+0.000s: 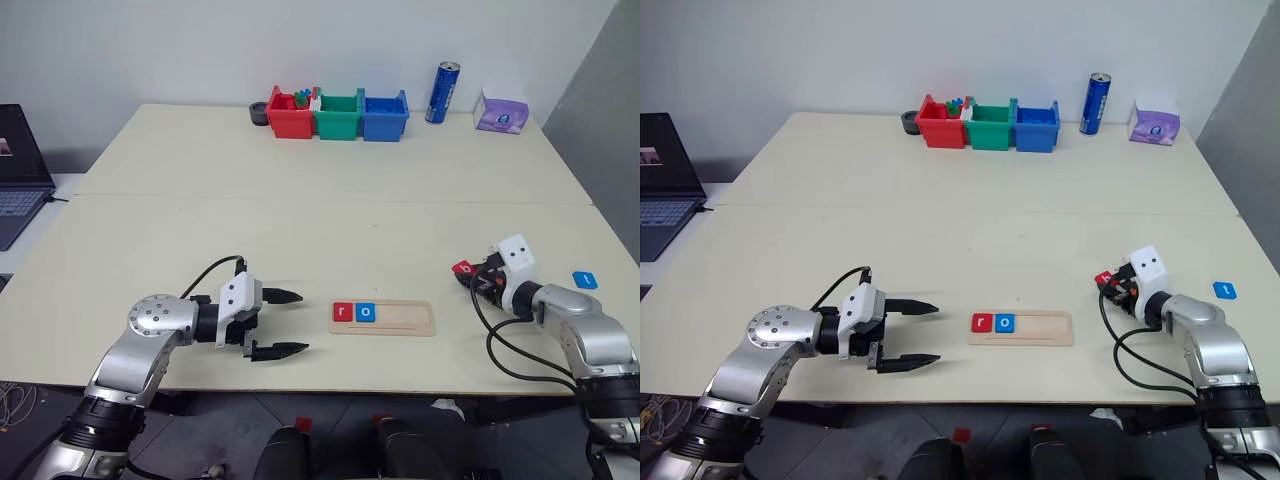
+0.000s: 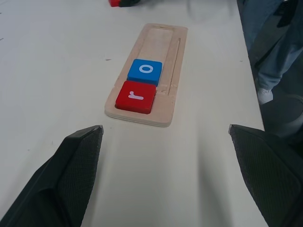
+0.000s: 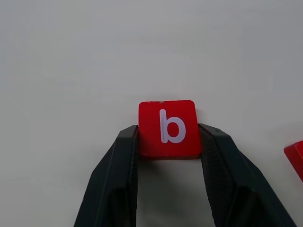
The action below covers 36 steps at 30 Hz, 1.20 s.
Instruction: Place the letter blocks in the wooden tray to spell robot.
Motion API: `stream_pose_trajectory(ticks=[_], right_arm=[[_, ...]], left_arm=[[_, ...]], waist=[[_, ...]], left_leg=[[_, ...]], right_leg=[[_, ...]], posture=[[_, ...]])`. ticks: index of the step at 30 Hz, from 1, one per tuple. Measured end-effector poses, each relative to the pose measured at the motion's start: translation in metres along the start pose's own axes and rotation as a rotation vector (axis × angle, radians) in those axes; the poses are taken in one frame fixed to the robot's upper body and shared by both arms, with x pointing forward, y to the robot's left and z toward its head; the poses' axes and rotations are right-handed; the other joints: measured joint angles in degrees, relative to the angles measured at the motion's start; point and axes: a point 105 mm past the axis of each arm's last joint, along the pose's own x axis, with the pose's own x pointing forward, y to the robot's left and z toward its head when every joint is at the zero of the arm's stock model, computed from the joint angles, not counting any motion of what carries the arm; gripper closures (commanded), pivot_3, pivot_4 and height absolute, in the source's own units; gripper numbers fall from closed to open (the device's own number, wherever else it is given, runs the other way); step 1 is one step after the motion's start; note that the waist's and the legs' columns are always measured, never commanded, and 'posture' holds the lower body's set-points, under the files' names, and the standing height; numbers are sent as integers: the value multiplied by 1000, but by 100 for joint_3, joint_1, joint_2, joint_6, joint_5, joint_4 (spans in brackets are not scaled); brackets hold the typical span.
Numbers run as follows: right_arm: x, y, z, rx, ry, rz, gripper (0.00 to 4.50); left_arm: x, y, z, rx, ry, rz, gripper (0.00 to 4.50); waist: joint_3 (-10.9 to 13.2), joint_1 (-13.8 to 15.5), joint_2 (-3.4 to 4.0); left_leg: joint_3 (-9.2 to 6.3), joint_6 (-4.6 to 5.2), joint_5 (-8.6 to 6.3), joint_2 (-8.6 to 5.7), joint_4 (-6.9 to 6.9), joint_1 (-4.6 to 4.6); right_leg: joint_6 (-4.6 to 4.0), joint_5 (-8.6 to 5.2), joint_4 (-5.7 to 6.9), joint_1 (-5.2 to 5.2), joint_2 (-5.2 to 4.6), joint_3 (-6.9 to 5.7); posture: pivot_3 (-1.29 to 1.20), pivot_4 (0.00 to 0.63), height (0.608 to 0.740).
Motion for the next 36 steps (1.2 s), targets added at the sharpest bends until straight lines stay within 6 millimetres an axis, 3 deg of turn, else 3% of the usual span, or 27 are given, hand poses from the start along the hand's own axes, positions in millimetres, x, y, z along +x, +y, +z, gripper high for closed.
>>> stream_pose_trajectory(ticks=[5,9,12,17,21,25,26,29,36], right_arm=[[-33,10,-16,21,30,-118,3049],[-58,29,-32,124,52,-234,3049],[-63,46,-35,197,51,-284,3049],[-61,56,-36,259,41,-358,3049],[-60,55,-36,305,21,-395,1709],[-63,44,-28,321,-17,-428,235],[-65,38,-23,313,-30,-435,56],[-74,25,-8,248,-57,-397,56],[-87,35,6,-65,46,17,56]], left_arm=[[-1,3,4,-27,-31,11,0],[0,4,7,-33,-40,10,0],[5,4,9,-32,-46,-6,0],[8,4,12,-20,-48,-21,0],[10,6,16,-3,-53,-23,0],[11,6,15,-4,-50,-21,0],[11,5,15,-3,-51,-19,0],[13,3,14,1,-47,-11,0],[17,-4,14,2,-39,-36,0]], waist=[[-2,41,3],[-4,11,6],[-5,-30,8],[-8,-32,2],[-10,-34,0],[-6,-31,6],[-6,-29,6],[-4,-18,9],[1,-14,9]], left_leg=[[-19,-1,0,0,0,-15],[-18,-2,0,2,0,-10],[-14,-2,0,7,-1,6],[-9,-2,1,6,0,13],[-8,-2,1,6,0,13],[-8,-1,1,4,-1,9],[-9,-1,1,4,-1,8],[-8,-1,0,2,-2,5],[3,0,0,-5,-3,5]], right_leg=[[6,-4,0,-3,-4,-1],[14,-9,2,-3,-3,3],[13,-9,4,-2,0,8],[12,-8,3,2,4,7],[12,-8,2,1,5,12],[13,-8,1,-3,3,12],[13,-8,1,-3,3,12],[13,-8,-2,-2,2,9],[13,-9,-6,1,3,4]], posture=[[0,150,740],[0,150,740],[0,150,740],[0,150,740],[0,150,740],[0,150,740],[0,150,740],[0,150,740],[0,150,740]])
